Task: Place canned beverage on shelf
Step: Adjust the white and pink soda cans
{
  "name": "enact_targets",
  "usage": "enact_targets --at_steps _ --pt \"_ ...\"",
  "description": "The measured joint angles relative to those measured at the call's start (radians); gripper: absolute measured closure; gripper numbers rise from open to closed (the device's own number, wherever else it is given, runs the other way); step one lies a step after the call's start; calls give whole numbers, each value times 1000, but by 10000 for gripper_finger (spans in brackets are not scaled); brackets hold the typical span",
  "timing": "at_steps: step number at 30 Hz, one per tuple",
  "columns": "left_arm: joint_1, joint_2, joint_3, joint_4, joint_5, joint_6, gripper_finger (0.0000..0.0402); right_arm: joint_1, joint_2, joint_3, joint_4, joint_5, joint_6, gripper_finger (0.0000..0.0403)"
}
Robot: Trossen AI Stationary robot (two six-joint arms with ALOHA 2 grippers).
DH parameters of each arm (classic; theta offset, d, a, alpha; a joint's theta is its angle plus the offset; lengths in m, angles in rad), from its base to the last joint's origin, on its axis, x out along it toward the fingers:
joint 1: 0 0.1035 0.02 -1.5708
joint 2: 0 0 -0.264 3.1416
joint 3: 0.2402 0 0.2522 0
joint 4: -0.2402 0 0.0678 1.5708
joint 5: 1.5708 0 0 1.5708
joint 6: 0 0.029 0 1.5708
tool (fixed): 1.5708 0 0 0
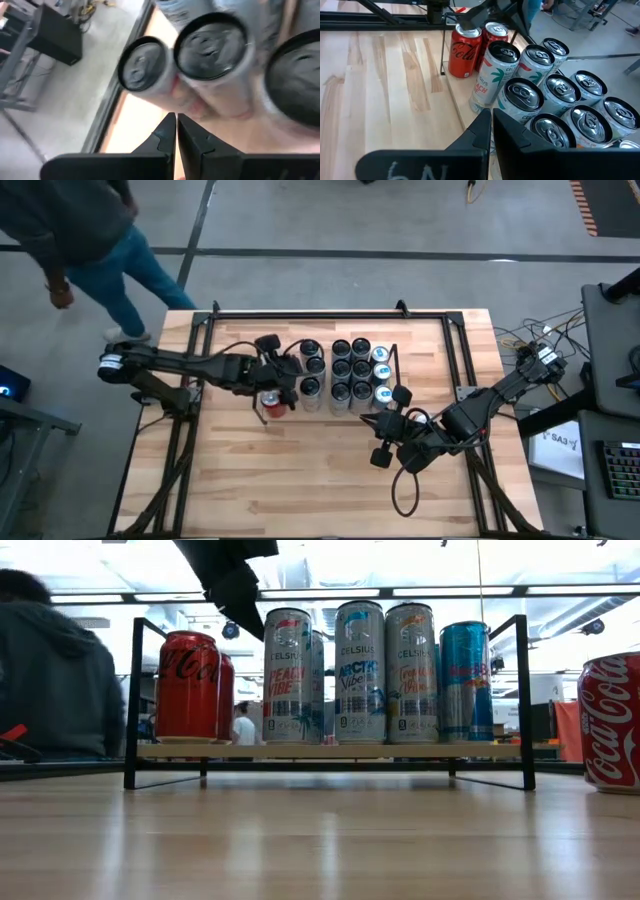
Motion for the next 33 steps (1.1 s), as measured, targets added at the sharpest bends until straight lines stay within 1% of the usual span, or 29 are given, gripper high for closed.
enact_targets --at_steps 6,13,17,20,24,33 --pt "45 0 17 -1 -8 29 402 0 0 0 0 0 -5 394" --pt "100 0 16 1 -5 28 402 0 0 0 0 0 -7 394" --pt "133 0 16 11 55 42 402 0 0 -1 0 0 -16 394" --pt "154 0 15 42 86 67 402 0 0 -3 -1 0 -16 394" --pt "171 0 15 75 155 88 402 0 0 -10 -1 0 -16 394" --pt "177 0 15 114 211 89 402 0 0 -22 -1 0 -16 394"
